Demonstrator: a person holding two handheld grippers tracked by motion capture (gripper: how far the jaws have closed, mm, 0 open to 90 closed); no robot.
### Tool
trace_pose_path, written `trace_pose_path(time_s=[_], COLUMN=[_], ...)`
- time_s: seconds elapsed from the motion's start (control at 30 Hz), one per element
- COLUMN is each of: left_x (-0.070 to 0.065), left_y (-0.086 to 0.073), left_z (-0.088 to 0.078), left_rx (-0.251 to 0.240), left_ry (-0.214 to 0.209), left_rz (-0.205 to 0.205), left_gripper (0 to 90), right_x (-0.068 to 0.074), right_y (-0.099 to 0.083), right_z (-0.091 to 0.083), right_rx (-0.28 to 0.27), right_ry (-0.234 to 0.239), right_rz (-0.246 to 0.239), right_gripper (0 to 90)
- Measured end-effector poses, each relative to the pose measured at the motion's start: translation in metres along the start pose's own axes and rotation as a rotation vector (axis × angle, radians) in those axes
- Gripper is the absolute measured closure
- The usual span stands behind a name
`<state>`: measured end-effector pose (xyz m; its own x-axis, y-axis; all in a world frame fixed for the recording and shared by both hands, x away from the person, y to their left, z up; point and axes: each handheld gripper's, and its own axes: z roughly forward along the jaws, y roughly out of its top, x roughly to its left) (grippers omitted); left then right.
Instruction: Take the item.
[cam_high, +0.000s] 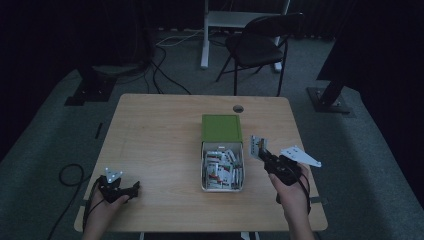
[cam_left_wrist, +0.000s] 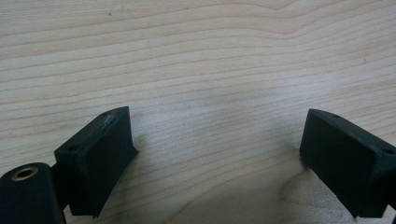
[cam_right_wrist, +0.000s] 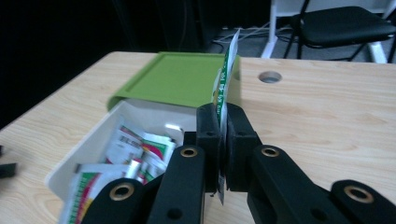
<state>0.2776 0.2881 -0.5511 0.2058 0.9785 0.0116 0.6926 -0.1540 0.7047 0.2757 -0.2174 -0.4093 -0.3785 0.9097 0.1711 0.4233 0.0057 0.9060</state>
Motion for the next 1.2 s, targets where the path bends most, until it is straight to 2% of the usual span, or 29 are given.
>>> trace_pose_path(time_s=[0.2,0.43,0.5,0.8,1.2], left_x=[0.0,0.0,0.0,0.0,0.0], left_y=[0.0,0.0,0.0,0.0,0.0], left_z=[0.0,0.0,0.0,0.0,0.0], left_rx=[0.0,0.0,0.0,0.002,0.002], left_ry=[0.0,0.0,0.0,0.0,0.0], left_rz=[0.0,0.0,0.0,0.002,0.002], left_gripper=[10.4,10.4,10.4,10.5,10.4], right_x=[-0.016,-0.032,-0.034,-0.045,-0.058], right_y=[-0.012,-0.03,-0.035,-0.053,-0.074], right_z=[-0.002,0.004,0.006,0.015,0.022], right_rx=[0.023,0.063,0.073,0.119,0.177], right_ry=[-0.036,-0.07,-0.066,-0.088,-0.106], right_rz=[0.014,0.034,0.05,0.057,0.091], right_gripper=[86.6,86.6,86.6,86.5,86.6])
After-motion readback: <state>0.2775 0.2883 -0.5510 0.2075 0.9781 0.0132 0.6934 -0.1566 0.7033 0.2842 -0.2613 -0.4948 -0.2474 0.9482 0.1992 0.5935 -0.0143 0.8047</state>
